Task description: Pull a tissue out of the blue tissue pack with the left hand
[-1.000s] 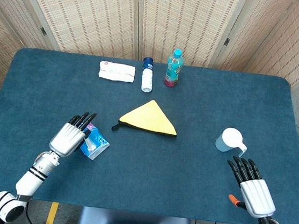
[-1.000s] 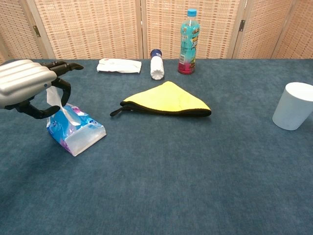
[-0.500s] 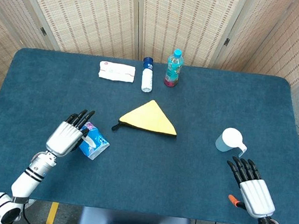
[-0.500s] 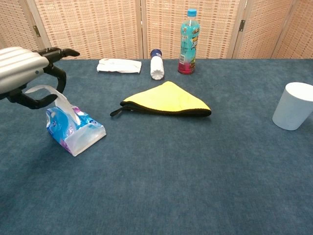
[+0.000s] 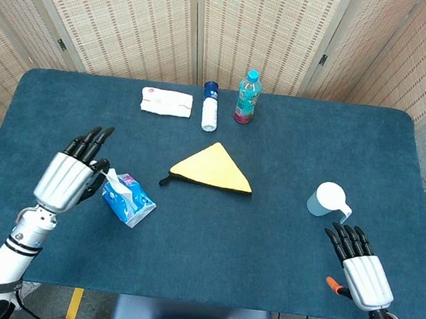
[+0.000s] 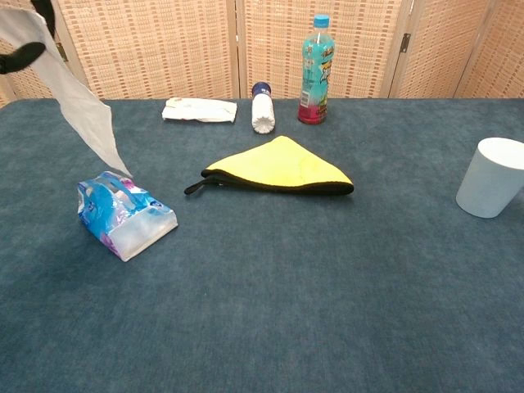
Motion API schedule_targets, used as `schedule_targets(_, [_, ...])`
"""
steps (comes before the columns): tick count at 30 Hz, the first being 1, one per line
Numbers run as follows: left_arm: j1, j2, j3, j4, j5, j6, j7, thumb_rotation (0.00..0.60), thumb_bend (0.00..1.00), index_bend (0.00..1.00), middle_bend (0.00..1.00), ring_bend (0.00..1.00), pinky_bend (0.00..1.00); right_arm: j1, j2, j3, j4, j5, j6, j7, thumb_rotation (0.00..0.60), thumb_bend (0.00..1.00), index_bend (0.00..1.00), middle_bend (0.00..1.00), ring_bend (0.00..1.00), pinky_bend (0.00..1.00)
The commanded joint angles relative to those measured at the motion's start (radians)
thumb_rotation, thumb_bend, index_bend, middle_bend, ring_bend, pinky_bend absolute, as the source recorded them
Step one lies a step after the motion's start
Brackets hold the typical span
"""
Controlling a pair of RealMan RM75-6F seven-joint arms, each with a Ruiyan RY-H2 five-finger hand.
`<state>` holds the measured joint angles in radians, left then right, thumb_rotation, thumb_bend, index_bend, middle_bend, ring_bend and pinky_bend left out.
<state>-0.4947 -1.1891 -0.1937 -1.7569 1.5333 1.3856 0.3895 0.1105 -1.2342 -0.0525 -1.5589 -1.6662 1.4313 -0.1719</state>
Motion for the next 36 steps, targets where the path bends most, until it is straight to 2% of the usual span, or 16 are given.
schedule_targets(1, [0.067, 0.018, 0.016, 0.033, 0.005, 0.074, -0.095, 0.6, 0.56, 0.65, 0.05, 0.03, 0.26, -0.001, -0.002, 0.0, 0.0, 0.0, 0.0, -0.005, 0.6, 0.05, 0.0, 0.0, 0.0, 0.0])
schedule_targets(5, [0.14, -0.01, 0.053, 0.101, 0.005, 0.154, -0.182, 0.6, 0.56, 0.65, 0.06, 0.03, 0.27, -0.002, -0.007, 0.001, 0.0, 0.001, -0.001, -0.018, 0.6, 0.05, 0.0, 0.0, 0.0, 0.0])
schedule_targets(9, [0.172, -0.035, 0.071, 0.144, 0.003, 0.183, -0.222, 0.6, 0.56, 0.65, 0.07, 0.04, 0.27, -0.002, -0.01, 0.0, 0.001, 0.001, -0.001, -0.025, 0.6, 0.05, 0.0, 0.0, 0.0, 0.0])
schedule_targets(11, [0.226, -0.065, 0.107, 0.193, -0.031, 0.198, -0.27, 0.6, 0.56, 0.65, 0.07, 0.04, 0.27, -0.002, -0.014, -0.003, 0.003, 0.002, -0.007, -0.032, 0.6, 0.05, 0.0, 0.0, 0.0, 0.0])
schedule_targets(13, [0.251, -0.086, 0.121, 0.225, -0.034, 0.214, -0.292, 0.6, 0.56, 0.65, 0.07, 0.04, 0.27, -0.002, -0.016, -0.002, 0.003, 0.003, -0.009, -0.035, 0.6, 0.05, 0.0, 0.0, 0.0, 0.0])
schedule_targets(17, [0.28, -0.118, 0.135, 0.263, -0.029, 0.228, -0.35, 0.6, 0.56, 0.65, 0.06, 0.04, 0.27, -0.001, -0.014, 0.0, 0.001, 0.007, -0.009, -0.034, 0.6, 0.05, 0.0, 0.0, 0.0, 0.0])
schedule_targets(21, [0.291, -0.135, 0.148, 0.295, -0.025, 0.214, -0.351, 0.6, 0.55, 0.63, 0.06, 0.03, 0.26, -0.002, -0.012, 0.001, -0.001, 0.006, -0.005, -0.032, 0.6, 0.05, 0.0, 0.0, 0.0, 0.0])
schedule_targets(23, [0.292, -0.131, 0.157, 0.295, -0.023, 0.195, -0.346, 0.6, 0.54, 0.53, 0.03, 0.01, 0.24, -0.002, -0.012, 0.002, -0.001, 0.006, -0.005, -0.033, 0.6, 0.05, 0.0, 0.0, 0.0, 0.0])
schedule_targets(27, [0.301, -0.107, 0.169, 0.265, -0.02, 0.178, -0.343, 0.6, 0.41, 0.17, 0.0, 0.0, 0.18, -0.002, -0.011, 0.003, -0.002, 0.007, -0.004, -0.032, 0.6, 0.05, 0.0, 0.0, 0.0, 0.0])
schedule_targets(29, [0.31, -0.099, 0.173, 0.259, -0.013, 0.185, -0.336, 0.6, 0.35, 0.08, 0.0, 0.0, 0.16, -0.002, -0.012, 0.002, -0.001, 0.005, -0.004, -0.032, 0.6, 0.05, 0.0, 0.0, 0.0, 0.0])
schedule_targets(36, [0.333, -0.066, 0.175, 0.221, -0.022, 0.18, -0.334, 0.6, 0.32, 0.0, 0.0, 0.0, 0.14, -0.004, -0.015, -0.003, 0.004, -0.001, -0.003, -0.036, 0.6, 0.05, 0.0, 0.0, 0.0, 0.0])
